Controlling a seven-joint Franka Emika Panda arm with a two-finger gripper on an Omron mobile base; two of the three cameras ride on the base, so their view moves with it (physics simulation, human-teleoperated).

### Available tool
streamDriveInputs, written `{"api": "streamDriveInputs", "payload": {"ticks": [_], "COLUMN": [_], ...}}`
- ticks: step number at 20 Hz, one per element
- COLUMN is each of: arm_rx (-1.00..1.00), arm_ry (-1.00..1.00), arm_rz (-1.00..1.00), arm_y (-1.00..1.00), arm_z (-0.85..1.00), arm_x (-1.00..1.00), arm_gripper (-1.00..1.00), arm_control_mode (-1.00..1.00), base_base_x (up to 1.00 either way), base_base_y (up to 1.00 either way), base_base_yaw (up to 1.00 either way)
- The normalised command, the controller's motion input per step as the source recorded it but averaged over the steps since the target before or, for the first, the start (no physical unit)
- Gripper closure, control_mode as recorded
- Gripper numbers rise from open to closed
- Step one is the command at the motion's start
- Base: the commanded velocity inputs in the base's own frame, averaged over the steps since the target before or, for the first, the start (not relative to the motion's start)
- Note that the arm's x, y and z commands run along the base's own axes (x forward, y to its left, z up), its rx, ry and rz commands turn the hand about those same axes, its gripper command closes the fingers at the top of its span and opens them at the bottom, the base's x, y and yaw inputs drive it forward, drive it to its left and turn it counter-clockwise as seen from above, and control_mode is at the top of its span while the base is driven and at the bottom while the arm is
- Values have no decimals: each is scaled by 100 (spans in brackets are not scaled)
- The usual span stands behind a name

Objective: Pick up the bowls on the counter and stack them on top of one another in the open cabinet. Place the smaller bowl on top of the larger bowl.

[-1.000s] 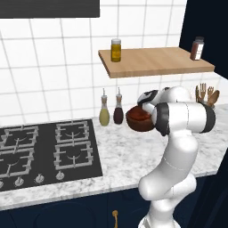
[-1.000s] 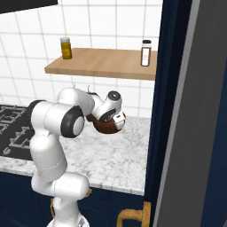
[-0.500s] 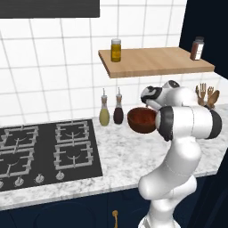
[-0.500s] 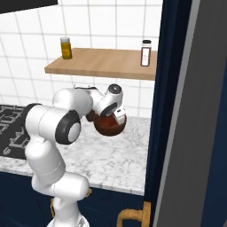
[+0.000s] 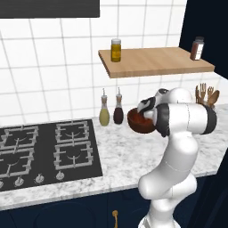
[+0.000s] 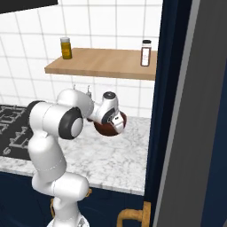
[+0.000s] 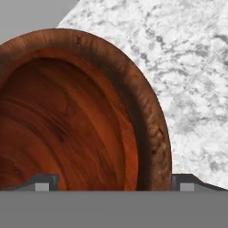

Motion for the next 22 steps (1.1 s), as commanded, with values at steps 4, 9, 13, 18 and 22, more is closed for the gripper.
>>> {"api": "streamDriveInputs", "payload": {"ticks": [4,9,13,18,22], "arm_rx": [-2,-2,0,1,7], "arm_ry": [9,4,0,-4,-35], "arm_rz": [2,0,0,0,0], "arm_y": [9,6,0,-8,-29], "arm_z": [-53,-41,0,9,60], "arm_x": [2,0,-1,-33,-100], "arm_gripper": [-100,100,100,100,100], "arm_control_mode": [-100,-100,-100,-100,-100], "base_base_x": [0,0,0,0,0], "base_base_y": [0,0,0,0,0], "base_base_yaw": [0,0,0,0,0]}}
